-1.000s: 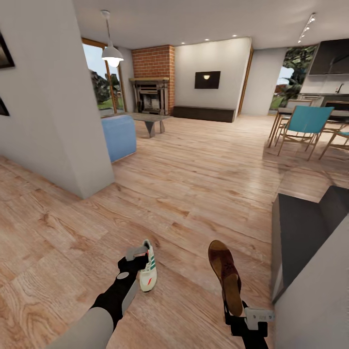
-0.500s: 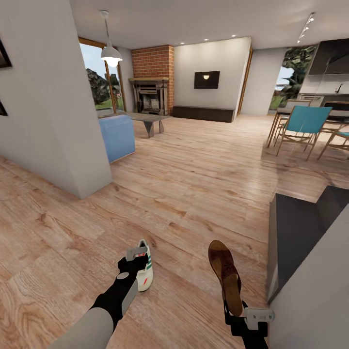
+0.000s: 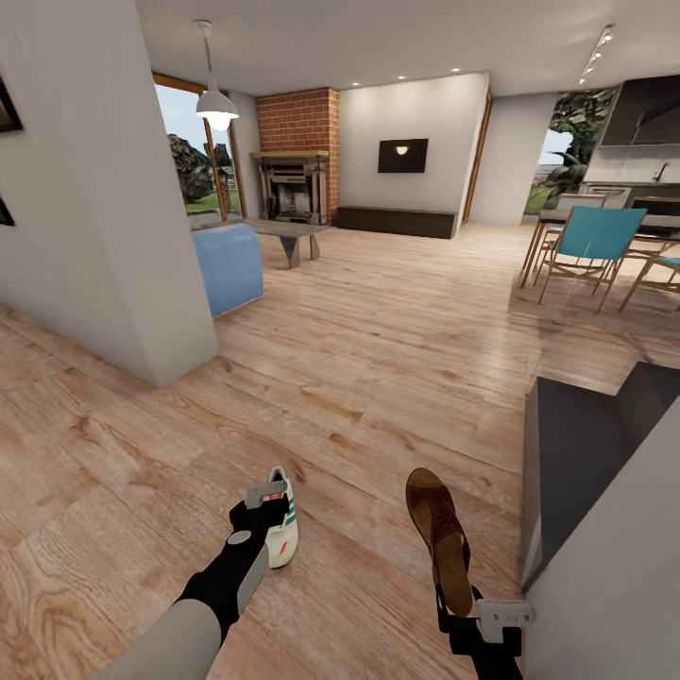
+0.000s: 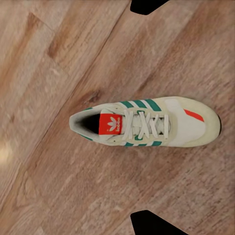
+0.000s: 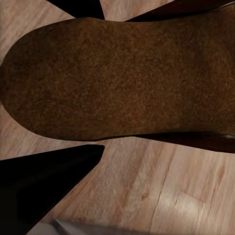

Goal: Pick up the two gym shoes and the two sandals from the corridor floor and place them onto the hallstand (shoe rack) in the corridor, making sure they are on the rack and not on the floor. Arrange them so the two gym shoes are next to each other and the two sandals are next to each other.

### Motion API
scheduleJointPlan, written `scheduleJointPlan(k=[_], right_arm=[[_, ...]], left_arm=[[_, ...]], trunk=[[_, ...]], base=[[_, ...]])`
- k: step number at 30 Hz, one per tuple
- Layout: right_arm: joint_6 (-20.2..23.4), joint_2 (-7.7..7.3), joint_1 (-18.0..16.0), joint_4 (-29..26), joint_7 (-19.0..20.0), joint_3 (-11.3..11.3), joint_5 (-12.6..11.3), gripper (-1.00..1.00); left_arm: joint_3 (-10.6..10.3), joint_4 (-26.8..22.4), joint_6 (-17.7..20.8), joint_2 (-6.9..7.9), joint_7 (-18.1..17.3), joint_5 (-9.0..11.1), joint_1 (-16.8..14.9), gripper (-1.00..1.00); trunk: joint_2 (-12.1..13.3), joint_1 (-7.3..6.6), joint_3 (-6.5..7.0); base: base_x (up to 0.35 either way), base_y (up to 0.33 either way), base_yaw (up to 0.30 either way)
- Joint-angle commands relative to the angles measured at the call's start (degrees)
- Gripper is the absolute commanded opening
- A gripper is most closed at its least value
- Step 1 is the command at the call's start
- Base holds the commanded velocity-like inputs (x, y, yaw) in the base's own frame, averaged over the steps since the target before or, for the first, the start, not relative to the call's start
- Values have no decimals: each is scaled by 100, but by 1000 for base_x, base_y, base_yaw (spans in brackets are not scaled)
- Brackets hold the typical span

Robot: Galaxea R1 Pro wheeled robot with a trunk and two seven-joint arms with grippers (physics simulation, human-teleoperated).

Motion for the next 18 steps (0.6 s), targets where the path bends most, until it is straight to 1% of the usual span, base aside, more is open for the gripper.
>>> scheduleJointPlan(k=[1,7,9,11,16,18], right_arm=[[-4,0,0,0,9,0,-17,-100],[-4,0,0,0,8,0,-17,-100],[-4,0,0,0,8,-2,-17,-100],[-4,0,0,0,8,-3,-17,-100],[0,0,0,0,9,-7,-19,-100],[2,0,0,0,6,-8,-21,-100]], left_arm=[[2,0,2,0,0,2,0,100],[6,13,63,0,19,14,-15,100],[9,18,183,0,45,21,-83,100],[12,24,452,0,76,26,-237,100],[18,33,1367,0,193,43,-725,100],[21,44,1645,0,288,46,-875,100]], trunk=[[0,0,0],[0,0,0],[0,0,0],[0,0,0],[0,0,0],[0,0,0]], base=[[0,0,0],[0,0,0],[0,0,0],[0,0,0],[0,0,0],[0,0,0]])
